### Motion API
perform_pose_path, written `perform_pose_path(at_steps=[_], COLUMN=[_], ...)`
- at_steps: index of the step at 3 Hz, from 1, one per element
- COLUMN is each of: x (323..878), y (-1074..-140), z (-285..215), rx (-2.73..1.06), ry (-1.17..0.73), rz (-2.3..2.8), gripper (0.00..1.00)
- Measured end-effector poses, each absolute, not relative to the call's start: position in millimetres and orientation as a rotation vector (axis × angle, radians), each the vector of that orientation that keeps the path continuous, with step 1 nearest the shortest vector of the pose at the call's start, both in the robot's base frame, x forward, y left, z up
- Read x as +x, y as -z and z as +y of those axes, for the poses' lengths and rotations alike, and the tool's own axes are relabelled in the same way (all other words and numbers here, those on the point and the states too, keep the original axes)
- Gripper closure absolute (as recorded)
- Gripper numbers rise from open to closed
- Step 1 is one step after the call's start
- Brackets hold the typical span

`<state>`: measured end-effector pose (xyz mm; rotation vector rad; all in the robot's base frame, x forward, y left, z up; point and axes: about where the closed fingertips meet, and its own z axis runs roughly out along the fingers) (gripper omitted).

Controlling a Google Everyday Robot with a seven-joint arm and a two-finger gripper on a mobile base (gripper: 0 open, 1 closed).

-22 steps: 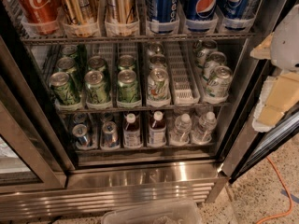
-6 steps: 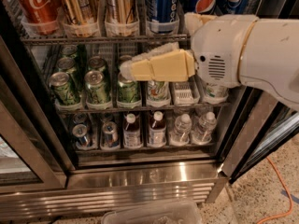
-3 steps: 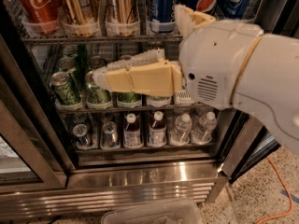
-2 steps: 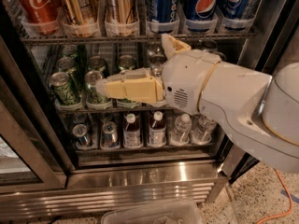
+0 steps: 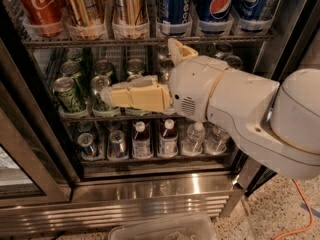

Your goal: Pick orange can from top shelf of fridge

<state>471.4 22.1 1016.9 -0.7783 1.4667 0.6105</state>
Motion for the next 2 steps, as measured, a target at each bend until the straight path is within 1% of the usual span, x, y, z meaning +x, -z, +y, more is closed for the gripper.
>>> perform_pose_path(at_steps=[2], x=[497.0], y=[-1015.5], z=[27.8], rx=[-0.824], ry=[-0.597], rz=[1.418], gripper=[0.0])
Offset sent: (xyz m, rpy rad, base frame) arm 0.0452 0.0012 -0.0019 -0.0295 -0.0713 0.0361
